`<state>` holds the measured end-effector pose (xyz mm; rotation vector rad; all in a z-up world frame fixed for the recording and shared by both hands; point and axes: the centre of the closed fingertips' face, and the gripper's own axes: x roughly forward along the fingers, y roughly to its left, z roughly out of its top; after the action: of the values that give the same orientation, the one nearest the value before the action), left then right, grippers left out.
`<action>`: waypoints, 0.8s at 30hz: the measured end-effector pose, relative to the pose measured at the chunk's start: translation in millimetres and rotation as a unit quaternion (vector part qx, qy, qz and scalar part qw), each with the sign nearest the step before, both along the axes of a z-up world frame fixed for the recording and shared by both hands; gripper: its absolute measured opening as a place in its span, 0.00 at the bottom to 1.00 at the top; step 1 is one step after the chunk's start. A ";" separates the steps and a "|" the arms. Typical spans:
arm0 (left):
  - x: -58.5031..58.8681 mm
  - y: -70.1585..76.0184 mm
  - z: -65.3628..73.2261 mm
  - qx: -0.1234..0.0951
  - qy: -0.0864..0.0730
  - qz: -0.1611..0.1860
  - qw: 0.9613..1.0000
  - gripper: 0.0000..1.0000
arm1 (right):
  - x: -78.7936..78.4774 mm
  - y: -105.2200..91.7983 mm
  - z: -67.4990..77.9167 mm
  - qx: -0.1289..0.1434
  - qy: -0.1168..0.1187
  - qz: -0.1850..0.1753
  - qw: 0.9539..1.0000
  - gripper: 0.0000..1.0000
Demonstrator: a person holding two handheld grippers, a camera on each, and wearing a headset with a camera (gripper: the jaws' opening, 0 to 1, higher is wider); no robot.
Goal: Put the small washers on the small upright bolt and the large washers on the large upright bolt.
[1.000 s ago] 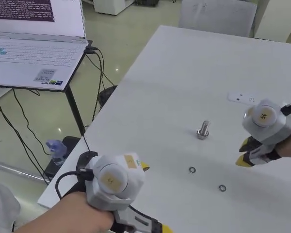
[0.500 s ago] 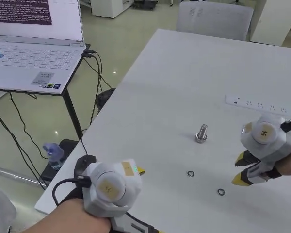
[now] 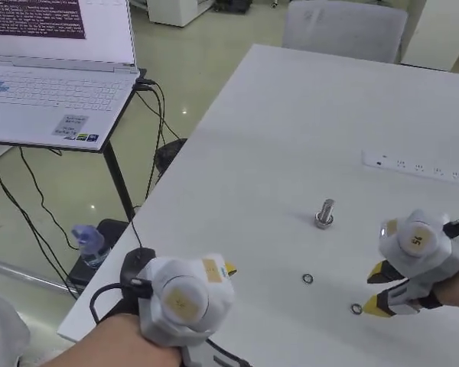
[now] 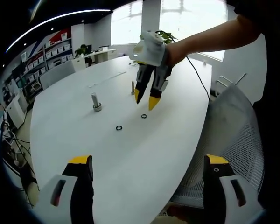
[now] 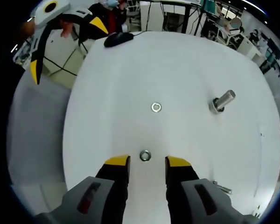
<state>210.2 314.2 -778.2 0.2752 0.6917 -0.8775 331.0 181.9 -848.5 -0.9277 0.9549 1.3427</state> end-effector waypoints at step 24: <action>-0.9 4.1 -4.8 0.010 0.007 -0.013 1.000 0.92 | -3.0 -0.7 -30.3 -0.027 -0.008 0.021 0.999 0.25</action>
<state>209.3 318.3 -783.0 0.2978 0.7116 -0.8989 328.0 181.2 -878.8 -1.0034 0.9689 1.3479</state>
